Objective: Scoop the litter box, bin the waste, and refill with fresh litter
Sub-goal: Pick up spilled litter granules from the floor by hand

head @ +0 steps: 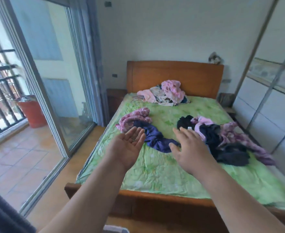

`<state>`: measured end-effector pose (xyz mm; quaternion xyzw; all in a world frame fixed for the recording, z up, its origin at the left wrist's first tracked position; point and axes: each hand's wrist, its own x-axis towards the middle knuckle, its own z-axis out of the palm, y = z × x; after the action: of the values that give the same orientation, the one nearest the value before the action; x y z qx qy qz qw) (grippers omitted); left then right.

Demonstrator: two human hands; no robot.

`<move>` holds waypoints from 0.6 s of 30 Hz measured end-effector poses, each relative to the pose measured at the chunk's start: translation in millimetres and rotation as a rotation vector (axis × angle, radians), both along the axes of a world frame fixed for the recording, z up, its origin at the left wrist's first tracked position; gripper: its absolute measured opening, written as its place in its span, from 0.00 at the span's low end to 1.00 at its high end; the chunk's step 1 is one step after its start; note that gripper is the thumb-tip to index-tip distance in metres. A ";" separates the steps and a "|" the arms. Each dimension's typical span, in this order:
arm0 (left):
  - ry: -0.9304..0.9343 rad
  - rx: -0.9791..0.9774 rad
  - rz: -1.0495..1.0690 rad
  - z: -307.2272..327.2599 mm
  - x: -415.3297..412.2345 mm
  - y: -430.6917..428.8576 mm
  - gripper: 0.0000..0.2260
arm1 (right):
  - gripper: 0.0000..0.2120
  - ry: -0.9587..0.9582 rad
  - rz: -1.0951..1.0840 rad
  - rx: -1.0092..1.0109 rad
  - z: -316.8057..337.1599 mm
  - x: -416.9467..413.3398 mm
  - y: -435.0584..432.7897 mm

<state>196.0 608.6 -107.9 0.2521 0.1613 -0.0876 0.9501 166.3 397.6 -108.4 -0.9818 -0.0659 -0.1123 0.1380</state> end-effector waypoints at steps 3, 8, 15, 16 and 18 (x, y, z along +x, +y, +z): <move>-0.025 0.005 -0.108 14.5 1.9 -19.0 0.18 | 0.31 -0.035 -0.103 0.009 9.3 -22.4 -20.6; -0.052 -0.003 -0.300 27.1 -15.0 -77.0 0.18 | 0.30 -0.081 -0.286 0.001 24.0 -73.8 -65.5; -0.089 -0.021 -0.524 50.2 -60.6 -192.2 0.19 | 0.30 -0.158 -0.507 -0.042 36.6 -152.9 -153.8; -0.095 -0.021 -0.552 52.2 -68.7 -211.0 0.18 | 0.30 -0.161 -0.536 -0.047 37.7 -165.7 -168.0; -0.100 -0.027 -0.607 54.5 -85.4 -250.3 0.18 | 0.29 -0.173 -0.593 -0.054 37.7 -191.4 -198.8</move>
<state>110.6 358.4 -53.4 0.2801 0.0305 -0.3569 0.8906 -25.1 198.7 -70.7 -0.9483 0.2092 -0.2290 0.0668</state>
